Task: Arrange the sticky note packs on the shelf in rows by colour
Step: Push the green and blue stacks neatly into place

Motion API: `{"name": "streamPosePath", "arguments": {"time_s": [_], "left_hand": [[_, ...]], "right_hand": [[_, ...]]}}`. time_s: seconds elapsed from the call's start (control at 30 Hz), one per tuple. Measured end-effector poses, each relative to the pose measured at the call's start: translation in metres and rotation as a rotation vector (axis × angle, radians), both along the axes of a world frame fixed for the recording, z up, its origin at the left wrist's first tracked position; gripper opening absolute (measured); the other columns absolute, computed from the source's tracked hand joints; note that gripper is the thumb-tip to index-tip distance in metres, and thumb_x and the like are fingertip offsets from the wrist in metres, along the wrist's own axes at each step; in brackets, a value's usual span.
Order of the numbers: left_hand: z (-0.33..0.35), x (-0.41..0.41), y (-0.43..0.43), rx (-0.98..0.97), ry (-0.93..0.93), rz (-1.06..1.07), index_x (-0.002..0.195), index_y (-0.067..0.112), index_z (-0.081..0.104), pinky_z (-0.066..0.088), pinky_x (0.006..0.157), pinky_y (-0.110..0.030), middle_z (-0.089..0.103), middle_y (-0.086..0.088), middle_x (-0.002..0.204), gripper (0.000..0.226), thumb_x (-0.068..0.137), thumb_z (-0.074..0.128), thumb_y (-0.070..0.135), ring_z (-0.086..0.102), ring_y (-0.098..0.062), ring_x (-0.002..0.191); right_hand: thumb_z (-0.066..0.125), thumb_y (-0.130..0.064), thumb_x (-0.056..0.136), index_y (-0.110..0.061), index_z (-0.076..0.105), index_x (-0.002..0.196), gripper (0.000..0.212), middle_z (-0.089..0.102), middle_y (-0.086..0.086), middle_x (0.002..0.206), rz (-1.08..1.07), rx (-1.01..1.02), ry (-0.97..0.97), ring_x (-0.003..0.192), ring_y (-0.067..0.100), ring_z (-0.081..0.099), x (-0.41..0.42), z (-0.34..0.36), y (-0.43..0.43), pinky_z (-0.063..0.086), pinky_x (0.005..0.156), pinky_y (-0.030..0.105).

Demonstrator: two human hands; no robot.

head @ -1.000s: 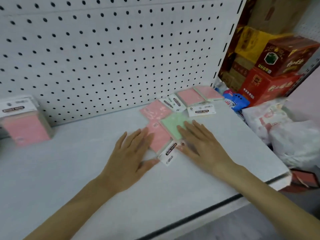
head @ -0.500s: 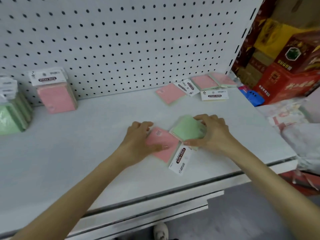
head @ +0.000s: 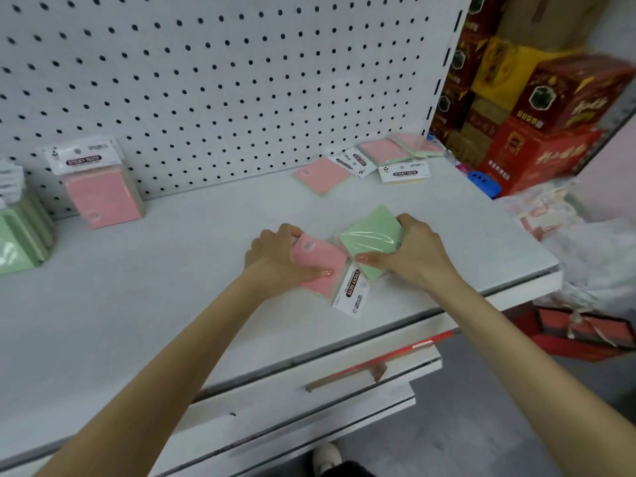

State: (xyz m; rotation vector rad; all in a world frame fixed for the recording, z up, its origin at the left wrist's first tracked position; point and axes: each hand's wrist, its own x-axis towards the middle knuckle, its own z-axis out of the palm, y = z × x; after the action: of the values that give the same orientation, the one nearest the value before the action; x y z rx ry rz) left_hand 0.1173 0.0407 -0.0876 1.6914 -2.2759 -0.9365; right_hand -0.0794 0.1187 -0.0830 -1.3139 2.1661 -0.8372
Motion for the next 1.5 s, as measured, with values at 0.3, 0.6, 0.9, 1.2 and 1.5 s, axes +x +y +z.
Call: {"name": "streamPosePath", "arguments": {"time_s": [0.3, 0.6, 0.9, 1.2, 1.5], "left_hand": [[-0.002, 0.007, 0.03, -0.059, 0.211, 0.052, 0.107, 0.024, 0.033, 0.044, 0.089, -0.04, 0.052, 0.005, 0.1, 0.073, 0.06, 0.085, 0.045, 0.052, -0.023, 0.101], [0.022, 0.089, 0.036, 0.09, 0.687, 0.327, 0.101, 0.015, 0.066, 0.054, 0.072, -0.033, 0.072, -0.007, 0.096, 0.022, 0.081, 0.073, 0.014, 0.069, -0.021, 0.084], [0.019, 0.259, 0.02, -0.058, 0.629, 0.519, 0.065, 0.008, 0.049, 0.024, 0.036, -0.015, 0.045, -0.005, 0.058, 0.032, 0.072, 0.08, 0.008, 0.036, -0.006, 0.04], [0.03, 0.451, -0.002, -0.289, 0.319, 0.337, 0.062, 0.012, 0.052, 0.03, 0.046, -0.02, 0.059, -0.006, 0.058, 0.032, 0.068, 0.082, 0.021, 0.042, -0.01, 0.048], [-0.001, 0.543, -0.007, -0.131, 0.803, 0.533, 0.067, 0.003, 0.047, 0.029, 0.05, -0.023, 0.044, -0.006, 0.061, 0.037, 0.069, 0.082, 0.015, 0.04, -0.01, 0.052]], "right_hand": [[0.081, -0.018, 0.07, -0.012, 0.06, 0.096, 0.034, 0.068, 0.007, 0.095, -0.153, -0.189, -0.399, 0.074, 0.02, 0.07, 0.009, 0.0, 0.012, 0.059, 0.062, 0.035], [0.075, 0.005, 0.068, -0.015, 0.059, 0.111, 0.051, 0.069, 0.004, 0.106, -0.06, -0.268, -0.894, 0.099, 0.02, 0.066, 0.051, 0.016, 0.001, 0.053, 0.088, 0.036], [0.078, -0.006, 0.07, -0.018, 0.064, 0.066, 0.019, 0.061, -0.001, 0.071, 0.104, -0.282, -0.785, 0.073, 0.016, 0.057, 0.199, 0.028, -0.044, 0.039, 0.065, 0.027], [0.074, 0.004, 0.072, -0.03, 0.055, 0.092, 0.044, 0.062, -0.003, 0.082, 0.281, -0.335, -0.349, 0.07, 0.013, 0.056, 0.37, 0.058, -0.094, 0.045, 0.059, 0.025], [0.069, -0.004, 0.074, -0.021, 0.048, 0.126, 0.058, 0.062, 0.007, 0.108, 0.255, -0.412, -0.669, 0.096, 0.024, 0.06, 0.458, 0.015, -0.118, 0.053, 0.08, 0.039]]}}
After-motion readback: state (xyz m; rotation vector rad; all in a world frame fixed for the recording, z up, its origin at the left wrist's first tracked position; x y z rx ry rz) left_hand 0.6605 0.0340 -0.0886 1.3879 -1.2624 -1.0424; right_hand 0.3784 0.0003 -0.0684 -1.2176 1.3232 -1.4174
